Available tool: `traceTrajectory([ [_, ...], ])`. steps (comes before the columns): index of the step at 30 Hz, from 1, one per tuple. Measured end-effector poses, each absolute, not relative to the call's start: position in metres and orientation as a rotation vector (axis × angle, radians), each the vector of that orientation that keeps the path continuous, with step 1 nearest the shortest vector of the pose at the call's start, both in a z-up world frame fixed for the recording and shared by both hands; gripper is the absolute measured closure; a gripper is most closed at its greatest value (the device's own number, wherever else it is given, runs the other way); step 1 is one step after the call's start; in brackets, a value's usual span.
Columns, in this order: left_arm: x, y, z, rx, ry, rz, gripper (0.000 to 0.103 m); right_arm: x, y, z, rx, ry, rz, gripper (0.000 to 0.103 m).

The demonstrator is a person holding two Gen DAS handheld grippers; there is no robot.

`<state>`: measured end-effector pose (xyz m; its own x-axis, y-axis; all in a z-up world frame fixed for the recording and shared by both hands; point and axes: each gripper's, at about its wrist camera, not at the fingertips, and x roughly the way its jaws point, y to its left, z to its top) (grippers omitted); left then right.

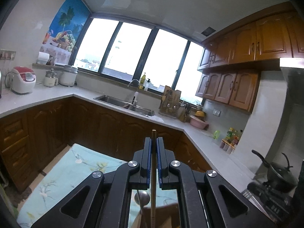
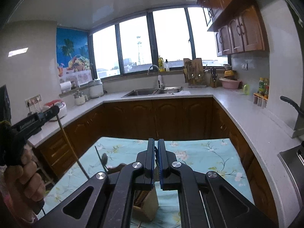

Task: Organize utensils
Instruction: 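Lift the chopstick and fork and carry both above the wooden caddy, then lower the chopstick and fork into the caddy and open both tools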

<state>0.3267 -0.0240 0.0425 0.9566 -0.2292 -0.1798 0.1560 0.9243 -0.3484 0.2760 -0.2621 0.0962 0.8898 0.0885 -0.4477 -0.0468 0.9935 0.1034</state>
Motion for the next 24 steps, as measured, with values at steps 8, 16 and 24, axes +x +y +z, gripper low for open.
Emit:
traceTrajectory([
  [8, 0.357, -0.051, -0.008, -0.307, 0.288, -0.166, 0.099, 0.296, -0.261, 0.06, 0.087, 0.54, 0.071, 0.1],
  [16, 0.383, -0.057, -0.03, -0.272, 0.375, -0.183, 0.099, 0.308, -0.254, 0.031, 0.103, 0.605, 0.09, 0.1],
  [24, 0.394, -0.054, -0.024, -0.233, 0.429, -0.185, 0.098, 0.312, -0.252, 0.016, 0.13, 0.632, 0.104, 0.1],
])
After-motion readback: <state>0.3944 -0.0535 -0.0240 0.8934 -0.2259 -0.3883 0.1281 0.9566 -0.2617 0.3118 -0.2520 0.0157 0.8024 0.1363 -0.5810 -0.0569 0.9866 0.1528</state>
